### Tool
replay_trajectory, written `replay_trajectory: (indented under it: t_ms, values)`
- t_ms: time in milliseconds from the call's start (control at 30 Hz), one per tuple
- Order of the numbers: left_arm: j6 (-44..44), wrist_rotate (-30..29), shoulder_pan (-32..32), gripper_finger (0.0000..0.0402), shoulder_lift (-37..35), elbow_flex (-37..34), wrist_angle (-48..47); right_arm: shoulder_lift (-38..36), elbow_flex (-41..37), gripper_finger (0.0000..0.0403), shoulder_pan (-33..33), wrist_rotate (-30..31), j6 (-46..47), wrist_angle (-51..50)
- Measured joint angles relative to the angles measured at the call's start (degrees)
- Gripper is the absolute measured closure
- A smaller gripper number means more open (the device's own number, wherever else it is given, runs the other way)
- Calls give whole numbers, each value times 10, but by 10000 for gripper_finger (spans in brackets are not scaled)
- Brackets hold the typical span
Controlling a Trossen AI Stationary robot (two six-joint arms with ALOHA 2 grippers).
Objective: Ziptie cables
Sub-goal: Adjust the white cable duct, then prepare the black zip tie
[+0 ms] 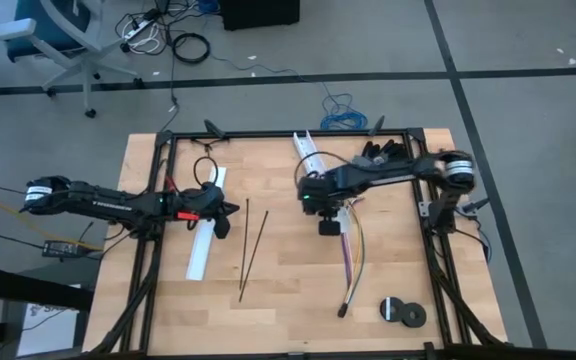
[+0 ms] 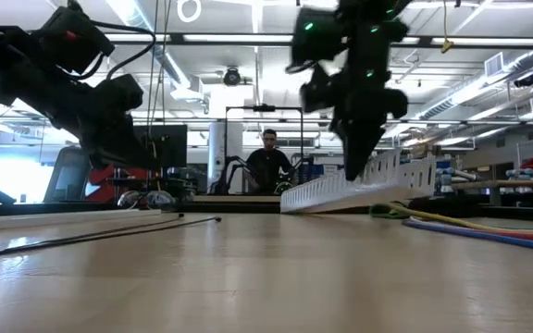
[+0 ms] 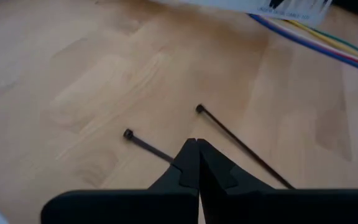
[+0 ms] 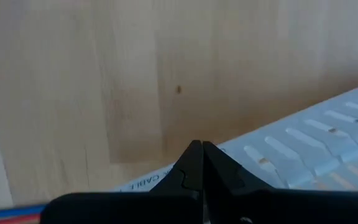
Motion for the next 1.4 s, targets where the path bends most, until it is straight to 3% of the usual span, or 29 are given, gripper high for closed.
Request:
replay_trajectory:
  t_ms: [200, 400, 533, 800, 1033, 1267, 1400]
  values:
    - [0, -21, -2, 401, -3, 0, 12, -131, -174, 403, -1, -10, 49, 200]
    - [0, -24, -2, 401, -3, 0, 44, -158, -265, 403, -4, 2, 82, 271]
    - [-1, -25, -2, 401, -3, 0, 66, -149, -274, 403, -5, -19, 63, 365]
    - [0, -27, -2, 401, -3, 0, 75, -142, -265, 398, -13, 1, 53, 361]
    - [9, -29, -2, 401, -3, 0, 73, -156, -264, 361, -16, 5, 50, 371]
    - [1, -30, -3, 401, -3, 0, 64, -211, -264, 380, 47, 81, 86, 370]
    - [-10, -56, -21, 401, -3, 4, 40, -244, -266, 399, 120, 174, 126, 352]
